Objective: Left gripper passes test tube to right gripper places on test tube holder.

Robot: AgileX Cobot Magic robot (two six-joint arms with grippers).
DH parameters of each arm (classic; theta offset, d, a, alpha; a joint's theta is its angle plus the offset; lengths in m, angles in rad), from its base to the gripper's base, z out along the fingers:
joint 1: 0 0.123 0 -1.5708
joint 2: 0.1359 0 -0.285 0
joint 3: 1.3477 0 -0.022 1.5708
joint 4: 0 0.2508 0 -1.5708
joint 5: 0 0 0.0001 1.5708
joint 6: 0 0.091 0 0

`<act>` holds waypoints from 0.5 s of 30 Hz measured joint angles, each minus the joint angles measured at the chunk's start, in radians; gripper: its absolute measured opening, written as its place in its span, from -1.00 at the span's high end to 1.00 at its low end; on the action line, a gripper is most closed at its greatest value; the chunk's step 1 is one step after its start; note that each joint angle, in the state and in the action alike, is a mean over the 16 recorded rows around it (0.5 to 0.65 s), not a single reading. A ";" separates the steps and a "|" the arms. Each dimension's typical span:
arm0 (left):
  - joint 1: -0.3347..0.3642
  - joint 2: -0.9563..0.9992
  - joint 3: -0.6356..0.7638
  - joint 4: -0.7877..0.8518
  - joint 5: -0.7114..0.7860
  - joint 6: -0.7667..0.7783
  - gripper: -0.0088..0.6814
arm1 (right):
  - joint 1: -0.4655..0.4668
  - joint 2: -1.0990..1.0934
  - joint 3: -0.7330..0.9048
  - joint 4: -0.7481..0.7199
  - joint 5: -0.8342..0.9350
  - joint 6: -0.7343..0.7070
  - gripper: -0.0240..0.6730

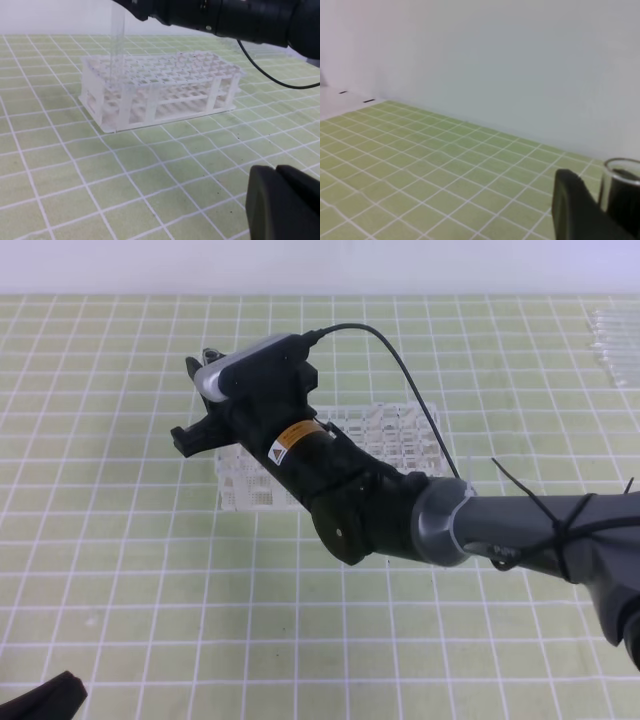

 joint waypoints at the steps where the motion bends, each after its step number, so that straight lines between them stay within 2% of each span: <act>1: 0.000 0.000 0.001 0.000 -0.001 0.000 0.98 | 0.000 0.001 0.000 0.000 0.000 0.000 0.68; 15: 0.000 -0.001 0.001 0.001 0.001 0.000 0.98 | 0.000 0.012 -0.006 0.004 0.034 0.009 0.66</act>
